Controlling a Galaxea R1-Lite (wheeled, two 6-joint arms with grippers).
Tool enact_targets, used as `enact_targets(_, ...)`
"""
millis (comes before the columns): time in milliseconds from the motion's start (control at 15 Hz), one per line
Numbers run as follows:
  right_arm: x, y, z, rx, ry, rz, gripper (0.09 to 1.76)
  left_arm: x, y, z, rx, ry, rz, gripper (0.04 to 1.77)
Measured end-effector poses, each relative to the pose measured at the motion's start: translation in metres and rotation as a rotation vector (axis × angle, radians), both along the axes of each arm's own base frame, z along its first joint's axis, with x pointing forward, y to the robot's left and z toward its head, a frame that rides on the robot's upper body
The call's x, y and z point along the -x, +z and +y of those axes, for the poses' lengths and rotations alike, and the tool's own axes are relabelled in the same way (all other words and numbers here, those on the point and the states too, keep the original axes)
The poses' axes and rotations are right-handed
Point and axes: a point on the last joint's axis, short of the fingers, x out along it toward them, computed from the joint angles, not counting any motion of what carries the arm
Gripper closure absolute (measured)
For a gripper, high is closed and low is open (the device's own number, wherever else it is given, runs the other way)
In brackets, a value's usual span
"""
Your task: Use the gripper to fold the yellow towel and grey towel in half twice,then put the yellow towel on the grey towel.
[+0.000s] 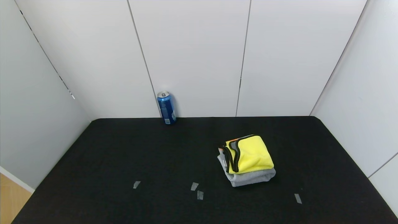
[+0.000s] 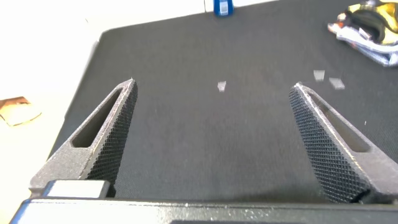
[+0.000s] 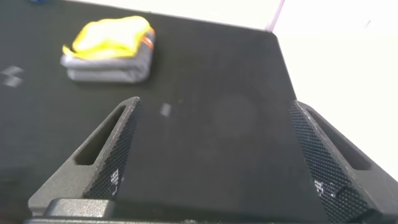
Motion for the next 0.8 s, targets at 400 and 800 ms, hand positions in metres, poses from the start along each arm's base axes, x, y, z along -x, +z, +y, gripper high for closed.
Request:
enact_targets(400,-0.0011,-0.0048,-0.0007,-0.084,-0.029,0.025,0.14,-0.0009,-0.006,0.0001,0.048,0.003,0.041,0.09)
enact_targets(800,-0.0012,-0.0051,-0.0007,-0.085,-0.032,0.027,0.14,-0.0008,-0.0063,0.0005,0.12,0.021,0.047,0.09)
